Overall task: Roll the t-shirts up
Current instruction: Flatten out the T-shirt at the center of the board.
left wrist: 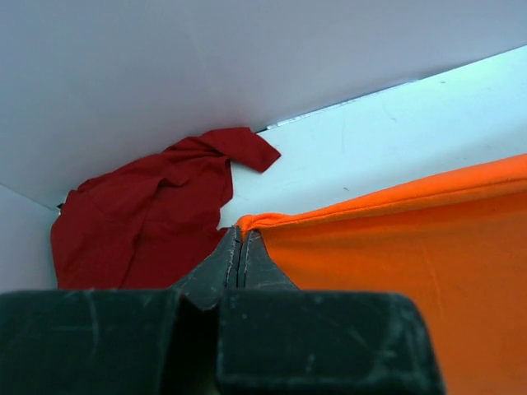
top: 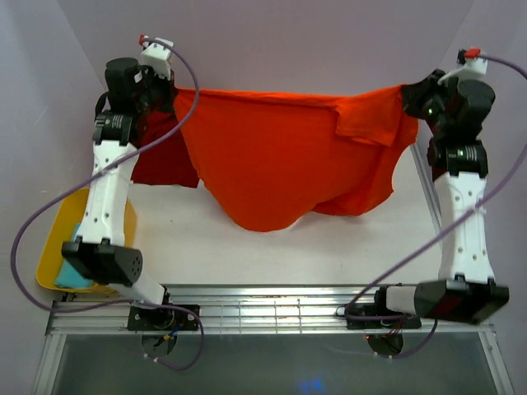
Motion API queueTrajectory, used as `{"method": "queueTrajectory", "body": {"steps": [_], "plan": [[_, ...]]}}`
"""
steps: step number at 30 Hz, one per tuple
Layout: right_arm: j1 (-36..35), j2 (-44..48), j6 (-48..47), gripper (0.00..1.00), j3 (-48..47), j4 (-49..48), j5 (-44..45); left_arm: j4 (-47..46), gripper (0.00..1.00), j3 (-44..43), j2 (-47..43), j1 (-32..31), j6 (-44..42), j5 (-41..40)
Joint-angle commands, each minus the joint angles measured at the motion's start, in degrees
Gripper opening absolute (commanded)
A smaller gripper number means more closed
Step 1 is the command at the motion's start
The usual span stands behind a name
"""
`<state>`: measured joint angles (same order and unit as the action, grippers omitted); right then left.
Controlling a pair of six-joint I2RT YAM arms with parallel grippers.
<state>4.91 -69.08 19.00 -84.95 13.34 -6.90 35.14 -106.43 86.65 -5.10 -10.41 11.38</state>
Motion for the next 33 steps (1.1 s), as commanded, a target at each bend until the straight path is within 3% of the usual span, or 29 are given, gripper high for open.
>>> {"method": "queueTrajectory", "body": {"steps": [1,5,8,10,13,17,20,21,23,24,25,28,29,33], "plan": [[0.8,-11.7,5.1,0.08,-15.5,-5.3,-3.2,-2.8,0.0,-10.6,7.6,0.5,0.7,-6.9],[1.9,-28.4,9.8,0.08,-37.8,-4.3,-6.5,-2.9,0.0,-22.7,16.6,1.8,-2.1,-10.3],[4.4,-35.6,15.4,0.08,-53.9,-3.1,-7.9,-3.6,0.0,-29.8,20.9,3.5,-3.6,-13.5],[5.9,-35.9,18.3,0.08,-55.3,-5.7,-8.0,-5.1,0.0,-31.3,21.3,4.7,-3.3,-11.9],[8.5,-31.5,20.3,0.08,-46.7,-15.3,-9.8,-7.3,0.0,-30.2,19.8,5.0,-4.1,-11.5],[10.2,-26.7,19.4,0.08,-37.2,-13.9,-14.2,-8.8,0.0,-21.9,17.4,5.0,-5.6,-7.9],[10.3,-20.9,17.3,0.08,-21.5,-13.4,-14.8,-11.7,0.0,-8.0,11.5,5.0,-6.3,-4.8],[10.2,-19.1,16.3,0.08,-17.0,-13.4,-14.7,-13.3,0.0,2.4,9.1,5.0,-6.2,-2.6],[10.1,-12.8,13.4,0.08,-2.4,-10.5,-14.0,-18.7,0.0,13.0,2.0,5.0,-6.3,-0.8],[10.1,-10.4,12.6,0.08,3.2,-10.0,-13.2,-19.0,0.0,17.4,0.6,5.0,-6.6,0.5],[10.1,-5.2,12.0,0.08,14.6,-10.3,-11.4,-18.8,0.0,24.7,-0.8,4.8,-7.1,0.7],[10.1,3.4,11.1,0.08,30.1,-11.5,-10.8,-19.0,0.0,39.2,-5.9,4.4,-8.4,2.1],[10.0,5.0,10.6,0.08,37.3,-10.7,-10.5,-19.2,0.0,42.4,-7.1,4.3,-9.3,2.2],[10.0,11.1,10.4,0.08,50.8,-8.2,-10.9,-19.4,0.0,54.2,-13.1,4.1,-11.9,1.8]]}}
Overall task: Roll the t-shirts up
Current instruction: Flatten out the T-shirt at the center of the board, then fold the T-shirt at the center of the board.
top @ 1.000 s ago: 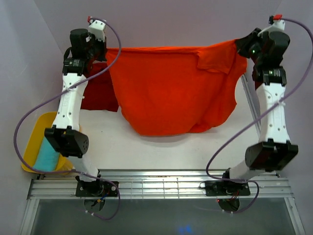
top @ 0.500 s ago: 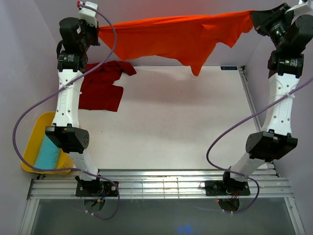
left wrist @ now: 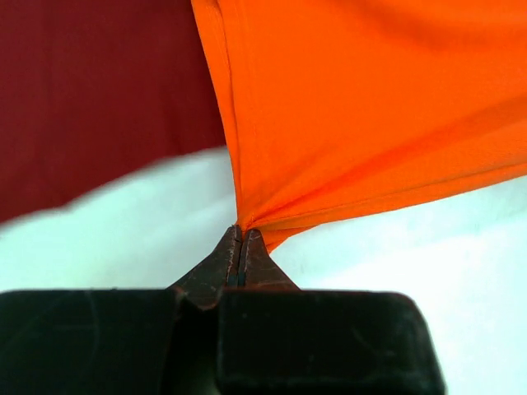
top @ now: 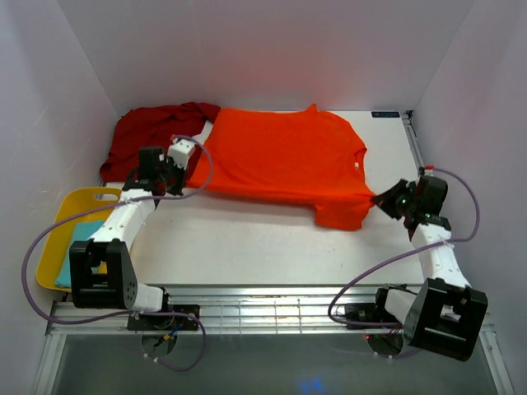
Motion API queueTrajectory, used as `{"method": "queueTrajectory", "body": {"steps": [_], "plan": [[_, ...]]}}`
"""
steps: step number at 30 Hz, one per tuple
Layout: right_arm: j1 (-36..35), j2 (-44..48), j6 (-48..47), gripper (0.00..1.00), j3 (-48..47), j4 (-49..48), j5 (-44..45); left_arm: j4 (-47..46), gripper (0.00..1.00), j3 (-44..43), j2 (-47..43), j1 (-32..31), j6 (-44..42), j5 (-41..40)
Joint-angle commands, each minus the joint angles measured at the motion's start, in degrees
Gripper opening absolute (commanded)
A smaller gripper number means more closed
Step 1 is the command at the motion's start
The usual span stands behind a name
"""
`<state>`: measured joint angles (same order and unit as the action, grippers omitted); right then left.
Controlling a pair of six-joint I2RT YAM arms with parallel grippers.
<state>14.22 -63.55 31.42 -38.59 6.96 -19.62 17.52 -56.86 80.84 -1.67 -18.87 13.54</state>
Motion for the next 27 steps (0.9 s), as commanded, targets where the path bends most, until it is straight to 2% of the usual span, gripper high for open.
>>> {"method": "queueTrajectory", "body": {"steps": [1,5,11,15,17,22,27], "plan": [[0.8,8.0,-0.9,0.08,6.3,-1.7,2.0,-1.6,0.0,6.4,-8.2,0.7,-3.9,-0.6],[0.8,13.6,0.5,0.08,11.8,0.2,3.4,-0.6,0.0,14.0,-12.4,0.7,-5.6,-2.3],[0.8,19.4,0.8,0.08,11.8,8.9,4.1,7.0,0.0,17.9,-20.8,0.7,-6.4,-3.0],[0.7,19.7,0.4,0.08,12.9,8.0,2.7,9.8,0.0,20.8,-26.3,0.7,-5.9,-1.7],[0.7,18.3,0.2,0.08,13.2,5.9,2.5,9.1,0.0,21.3,-26.0,0.7,-4.9,-0.8],[0.7,14.3,-2.1,0.08,12.7,4.8,2.7,6.1,0.0,19.3,-17.5,0.7,-3.5,-1.7],[0.7,13.3,-2.0,0.08,13.7,2.1,2.7,3.8,0.0,18.2,-13.9,0.7,-3.5,-1.7]]}}
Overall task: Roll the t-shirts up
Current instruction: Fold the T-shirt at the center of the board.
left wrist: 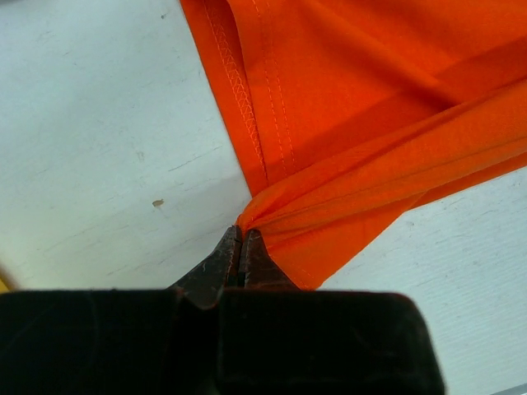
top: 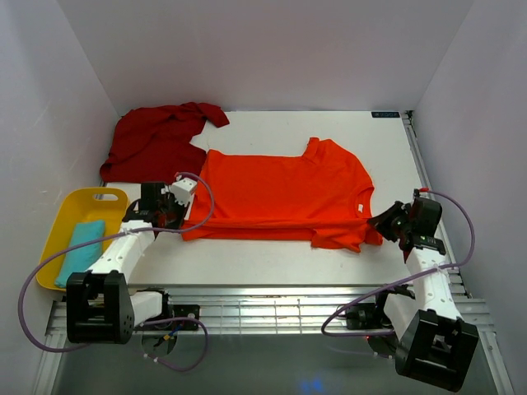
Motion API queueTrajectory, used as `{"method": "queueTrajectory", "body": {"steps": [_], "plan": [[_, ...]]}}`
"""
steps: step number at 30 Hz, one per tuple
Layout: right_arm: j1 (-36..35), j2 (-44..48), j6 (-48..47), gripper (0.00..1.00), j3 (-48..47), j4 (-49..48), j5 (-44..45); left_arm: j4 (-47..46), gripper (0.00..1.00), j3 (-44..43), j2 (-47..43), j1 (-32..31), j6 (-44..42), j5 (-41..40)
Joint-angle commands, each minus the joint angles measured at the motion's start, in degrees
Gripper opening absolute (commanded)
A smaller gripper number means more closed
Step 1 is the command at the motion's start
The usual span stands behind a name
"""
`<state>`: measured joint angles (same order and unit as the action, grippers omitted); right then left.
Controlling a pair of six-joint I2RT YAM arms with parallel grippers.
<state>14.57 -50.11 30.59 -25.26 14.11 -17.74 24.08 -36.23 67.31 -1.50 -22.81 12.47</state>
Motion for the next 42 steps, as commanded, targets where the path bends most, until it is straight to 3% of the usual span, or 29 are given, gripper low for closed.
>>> {"method": "queueTrajectory", "body": {"steps": [1,9,15,29,32,33,34,38,42], "plan": [[0.4,-1.1,-0.7,0.08,0.4,-6.0,0.8,-3.1,0.0,-2.6,0.1,0.5,0.6,-0.5],[-0.1,-13.5,-0.7,0.08,-2.3,-12.0,1.3,-7.5,0.0,-5.5,5.6,0.5,0.2,-3.1],[-0.7,-16.3,-1.8,0.08,-4.1,-13.4,4.2,-8.4,0.0,-8.3,12.2,0.5,1.0,-3.0],[-1.1,-23.9,-3.0,0.08,-7.3,-16.9,5.4,-8.4,0.0,-12.5,17.3,-1.0,1.6,-2.9],[-1.2,-25.7,-3.7,0.26,-9.4,-16.5,4.8,-8.3,0.0,-13.2,18.6,-1.1,1.5,-3.0],[-1.2,-26.6,-4.3,0.4,-10.2,-15.9,4.3,-8.0,0.0,-13.4,18.8,-1.2,1.5,-3.0],[-1.2,-26.8,-4.7,0.44,-11.2,-14.6,4.0,-7.9,0.0,-13.5,19.0,-1.2,1.5,-2.9],[-2.5,-24.7,-6.8,0.48,-11.7,-12.0,5.8,-7.8,0.0,-13.3,18.8,-1.2,1.5,-2.9],[-5.0,-19.5,-8.4,0.41,-10.4,-10.8,9.4,-7.6,0.0,-13.3,18.6,-1.2,1.5,-2.7]]}}
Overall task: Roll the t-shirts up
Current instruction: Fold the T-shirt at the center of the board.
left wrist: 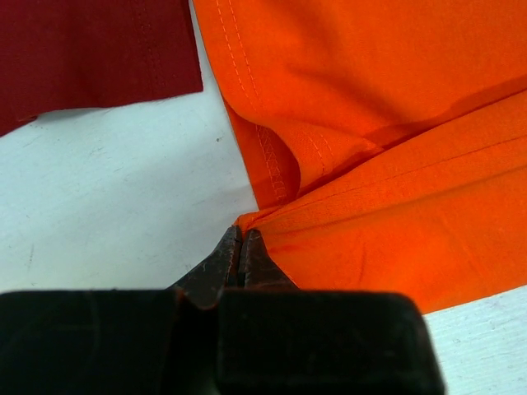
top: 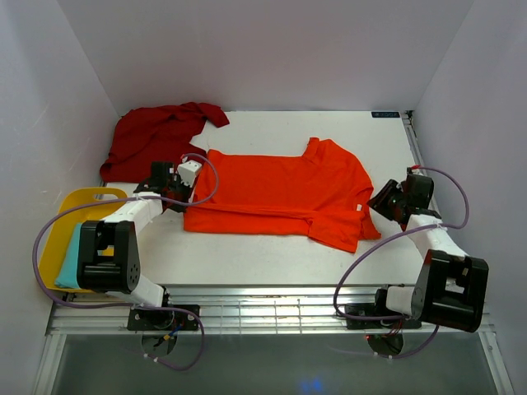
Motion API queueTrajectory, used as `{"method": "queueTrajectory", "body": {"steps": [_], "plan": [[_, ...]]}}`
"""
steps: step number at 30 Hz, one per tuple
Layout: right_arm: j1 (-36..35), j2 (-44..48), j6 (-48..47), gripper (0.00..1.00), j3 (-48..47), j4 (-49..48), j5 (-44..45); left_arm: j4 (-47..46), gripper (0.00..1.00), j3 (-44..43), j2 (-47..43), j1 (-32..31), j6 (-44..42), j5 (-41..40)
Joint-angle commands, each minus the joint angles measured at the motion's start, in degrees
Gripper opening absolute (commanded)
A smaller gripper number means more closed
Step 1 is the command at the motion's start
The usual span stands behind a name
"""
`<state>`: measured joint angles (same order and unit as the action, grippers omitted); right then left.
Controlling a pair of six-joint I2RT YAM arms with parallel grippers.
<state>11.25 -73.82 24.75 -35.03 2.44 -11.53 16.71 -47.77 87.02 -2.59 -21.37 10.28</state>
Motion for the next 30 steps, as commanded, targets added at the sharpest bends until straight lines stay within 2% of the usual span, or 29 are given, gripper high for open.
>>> {"method": "queueTrajectory", "body": {"steps": [1,4,6,18,23,30], "plan": [[-1.9,4.9,-3.3,0.39,-0.5,1.2,3.6,-0.2,0.0,-1.7,-1.2,-0.2,0.1,-0.5],[-3.2,6.4,-4.0,0.3,-0.3,2.7,3.9,-0.2,0.0,-1.6,-1.3,-0.2,0.2,-0.4],[-4.6,6.4,-3.7,0.29,0.2,3.5,2.3,-0.2,0.0,-1.7,-1.5,-0.2,0.3,-0.4],[-7.3,4.8,-2.9,0.41,4.6,3.9,3.1,0.2,0.0,-1.3,-2.0,-0.4,0.4,-0.1],[-7.5,4.6,-2.7,0.41,5.5,3.5,2.0,0.3,0.0,-1.4,-2.0,-0.5,0.4,-0.2],[-8.1,4.8,-2.4,0.26,6.2,2.5,1.9,0.3,0.0,-1.5,-2.0,-0.7,0.4,-0.4]]}}
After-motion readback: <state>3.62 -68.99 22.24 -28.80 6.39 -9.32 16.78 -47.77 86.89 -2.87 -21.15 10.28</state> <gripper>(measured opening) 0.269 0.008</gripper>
